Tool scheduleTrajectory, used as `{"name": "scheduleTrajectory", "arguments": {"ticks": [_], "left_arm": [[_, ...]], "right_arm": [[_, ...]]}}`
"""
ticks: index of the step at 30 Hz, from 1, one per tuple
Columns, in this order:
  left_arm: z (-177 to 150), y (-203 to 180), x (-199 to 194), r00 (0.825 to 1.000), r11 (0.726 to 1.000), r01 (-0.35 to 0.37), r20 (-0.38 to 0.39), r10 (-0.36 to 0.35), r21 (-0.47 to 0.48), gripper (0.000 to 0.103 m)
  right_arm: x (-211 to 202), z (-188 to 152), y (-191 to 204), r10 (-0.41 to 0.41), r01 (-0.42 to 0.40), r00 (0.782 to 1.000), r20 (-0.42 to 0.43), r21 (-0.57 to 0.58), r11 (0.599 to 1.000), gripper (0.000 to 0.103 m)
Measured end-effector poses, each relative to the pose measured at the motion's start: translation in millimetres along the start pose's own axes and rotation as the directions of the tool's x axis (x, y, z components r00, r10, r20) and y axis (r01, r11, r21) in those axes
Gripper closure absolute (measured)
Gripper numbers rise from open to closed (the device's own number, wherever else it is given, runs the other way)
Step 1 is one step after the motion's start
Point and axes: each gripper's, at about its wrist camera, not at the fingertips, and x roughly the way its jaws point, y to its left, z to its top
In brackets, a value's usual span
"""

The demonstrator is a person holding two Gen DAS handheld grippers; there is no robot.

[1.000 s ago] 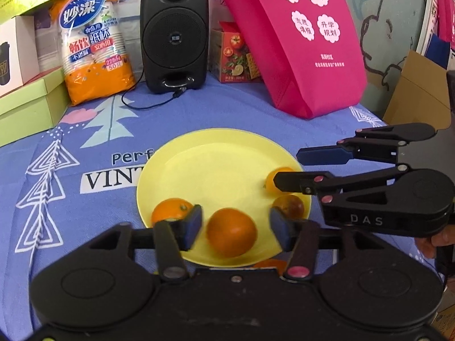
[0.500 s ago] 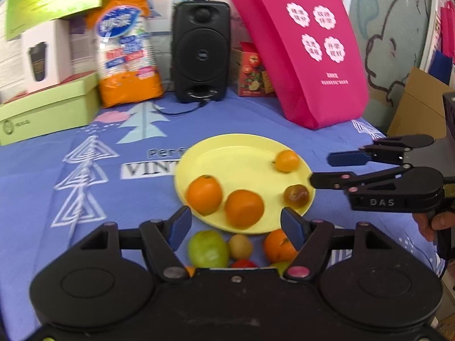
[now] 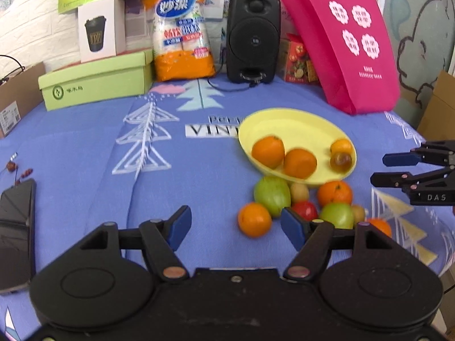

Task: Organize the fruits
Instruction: 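Open both grippers to drop the orange and tangerine onto the plate, then grasp an orange with the left gripper while the right gripper grasps another orange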

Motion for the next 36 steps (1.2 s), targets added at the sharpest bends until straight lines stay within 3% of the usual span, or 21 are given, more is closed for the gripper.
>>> {"name": "scheduleTrajectory", "arguments": {"ticks": [7, 19, 29, 33, 36], "left_arm": [[-19, -7, 14, 0.999, 1.000, 0.007, -0.037, -0.007, 0.006, 0.033], [-18, -20, 39, 0.999, 0.998, -0.028, -0.037, 0.030, 0.055, 0.030], [-12, -19, 48, 0.999, 0.998, -0.026, -0.029, 0.028, 0.064, 0.029], [-11, -19, 50, 0.999, 0.997, -0.017, -0.026, 0.019, 0.073, 0.031], [-10, -20, 50, 1.000, 0.997, 0.003, -0.020, -0.002, 0.082, 0.039]], "right_arm": [[-5, -19, 17, 0.029, -0.030, 0.999, -0.045, -0.032, 0.999, 0.049], [-23, -38, 43, 0.135, -0.140, 0.989, -0.055, -0.097, 0.985, 0.049], [-26, -38, 68, 0.243, -0.254, 0.967, -0.075, -0.201, 0.946, 0.046], [-18, -37, 76, 0.256, -0.265, 0.964, -0.073, -0.194, 0.944, 0.041], [-13, -35, 79, 0.261, -0.270, 0.963, -0.069, -0.192, 0.944, 0.041]]}}
